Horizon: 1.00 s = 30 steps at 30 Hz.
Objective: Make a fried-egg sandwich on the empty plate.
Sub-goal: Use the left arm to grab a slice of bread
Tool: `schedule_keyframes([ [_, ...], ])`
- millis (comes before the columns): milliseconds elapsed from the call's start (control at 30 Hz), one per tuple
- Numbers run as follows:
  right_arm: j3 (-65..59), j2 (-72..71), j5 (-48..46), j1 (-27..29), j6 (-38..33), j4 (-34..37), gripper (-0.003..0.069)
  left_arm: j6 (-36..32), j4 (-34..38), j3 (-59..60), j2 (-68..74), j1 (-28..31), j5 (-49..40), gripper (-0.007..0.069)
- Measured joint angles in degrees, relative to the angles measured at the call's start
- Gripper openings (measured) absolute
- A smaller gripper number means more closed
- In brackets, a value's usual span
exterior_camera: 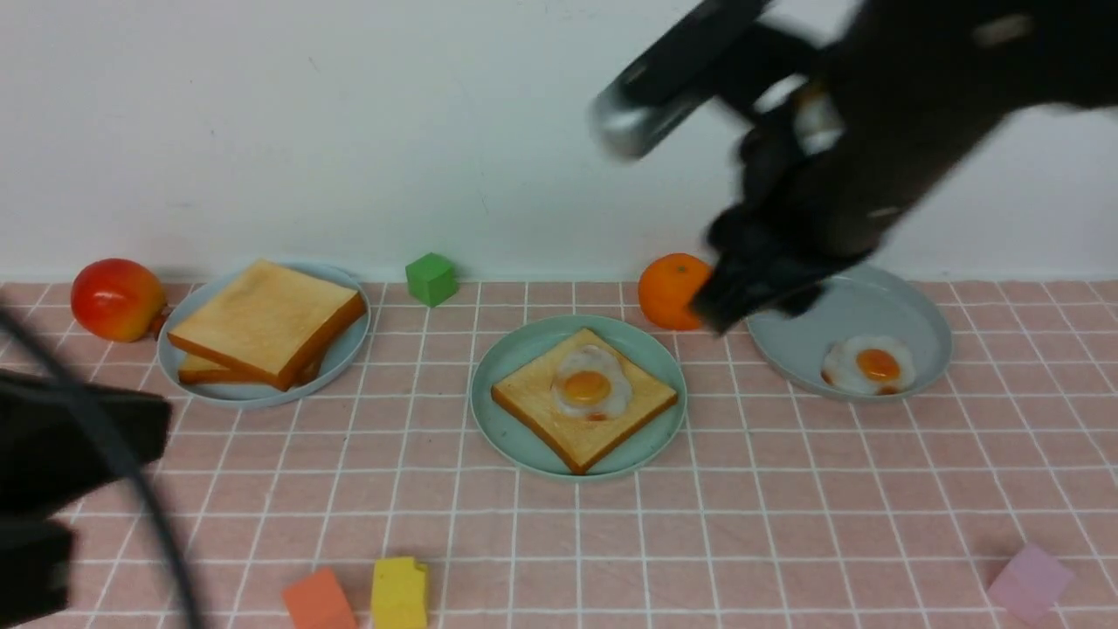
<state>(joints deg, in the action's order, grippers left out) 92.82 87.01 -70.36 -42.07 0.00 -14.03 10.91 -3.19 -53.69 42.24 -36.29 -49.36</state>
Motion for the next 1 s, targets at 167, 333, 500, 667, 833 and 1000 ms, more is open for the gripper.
schedule_keyframes([
  [167,-8.62,-14.55,-1.09,-0.18,7.79,0.94,0.0018,1.05,-1.03,-1.37,10.84,0.46,-1.65,-0.0013],
  [333,-17.43,-27.6,-1.61,-0.18,13.45,1.87,-0.001,-1.56,0.02,-6.11,21.61,6.02,-1.81,-0.0013],
  [500,-26.09,-40.92,-1.54,-0.18,14.52,5.05,0.0,-9.43,7.23,-12.91,31.49,17.89,-2.99,-0.0013],
  [667,-32.75,-52.81,3.78,-0.18,14.66,7.33,0.0,-14.73,10.62,-18.25,43.96,24.92,-3.59,-0.0013],
  [833,-34.92,-55.34,4.04,-0.18,14.66,7.7,0.0001,-14.81,10.62,-24.48,54.02,27.84,-3.59,-0.0006],
  [1000,-35.47,-55.46,3.92,-0.18,14.66,9.33,0.0003,-15.86,9.21,-31.93,63.29,29.57,-0.95,0.0114],
])
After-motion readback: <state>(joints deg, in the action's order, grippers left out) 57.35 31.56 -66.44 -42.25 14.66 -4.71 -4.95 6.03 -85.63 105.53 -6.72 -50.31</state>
